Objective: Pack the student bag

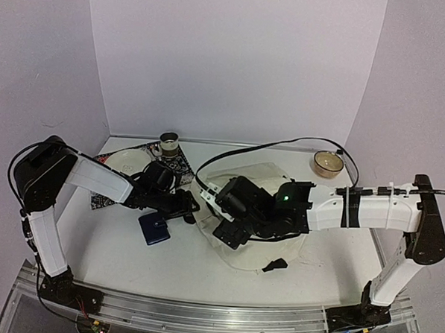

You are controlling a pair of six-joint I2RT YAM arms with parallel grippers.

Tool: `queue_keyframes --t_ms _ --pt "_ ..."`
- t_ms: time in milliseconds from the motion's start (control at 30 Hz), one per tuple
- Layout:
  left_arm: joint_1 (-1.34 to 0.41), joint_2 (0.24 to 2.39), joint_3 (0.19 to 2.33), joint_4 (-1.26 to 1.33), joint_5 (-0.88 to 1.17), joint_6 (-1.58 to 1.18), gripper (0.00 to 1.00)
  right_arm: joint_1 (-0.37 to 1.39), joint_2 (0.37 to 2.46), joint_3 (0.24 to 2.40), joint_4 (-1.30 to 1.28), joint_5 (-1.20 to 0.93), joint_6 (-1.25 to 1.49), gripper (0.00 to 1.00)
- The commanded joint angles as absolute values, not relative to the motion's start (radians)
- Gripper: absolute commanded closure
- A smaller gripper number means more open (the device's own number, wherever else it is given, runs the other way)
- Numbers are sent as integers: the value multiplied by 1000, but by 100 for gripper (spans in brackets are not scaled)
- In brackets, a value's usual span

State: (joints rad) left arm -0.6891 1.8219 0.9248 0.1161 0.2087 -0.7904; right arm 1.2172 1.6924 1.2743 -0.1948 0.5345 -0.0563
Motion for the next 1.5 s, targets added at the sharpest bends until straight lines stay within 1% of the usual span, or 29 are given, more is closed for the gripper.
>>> queue_keyframes --t_ms 0,33,100,233,267,300,500,633,767,900,1067,1300,1467 --pt "-696 1878 1002 177 306 -835 40 1205 1657 1251 -236 574 -11 2" --pt "-699 1886 1009 180 309 -836 44 1201 1650 1240 -234 579 -8 2" --pt "-703 1893 1025 183 309 -836 58 1192 1636 1220 -231 581 12 2" --pt "-703 1841 1038 181 294 -813 94 1184 1600 1190 -229 578 53 2" --pt "-703 1815 1038 178 285 -802 98 1184 1587 1182 -229 577 56 2" --pt "-703 1787 1037 175 277 -790 100 1182 1573 1175 -229 575 60 2" --pt "-703 1615 1067 98 237 -702 100 1175 1476 1135 -228 563 100 2" --pt "-703 1520 1170 -43 210 -601 100 1172 1395 1120 -229 505 133 2" --pt "-701 1496 1338 -187 211 -491 100 1172 1320 1111 -224 479 154 2" --pt "-700 1513 1498 -325 196 -411 100 1172 1250 1087 -215 501 166 2" --pt "-700 1540 1699 -438 217 -341 100 1172 1185 1051 -194 535 182 2" --pt "-701 1697 2038 -638 269 -265 100 1172 1112 983 -148 613 216 2" --pt "-750 1815 2110 -641 366 -279 100 1172 1067 944 -129 678 234 2"
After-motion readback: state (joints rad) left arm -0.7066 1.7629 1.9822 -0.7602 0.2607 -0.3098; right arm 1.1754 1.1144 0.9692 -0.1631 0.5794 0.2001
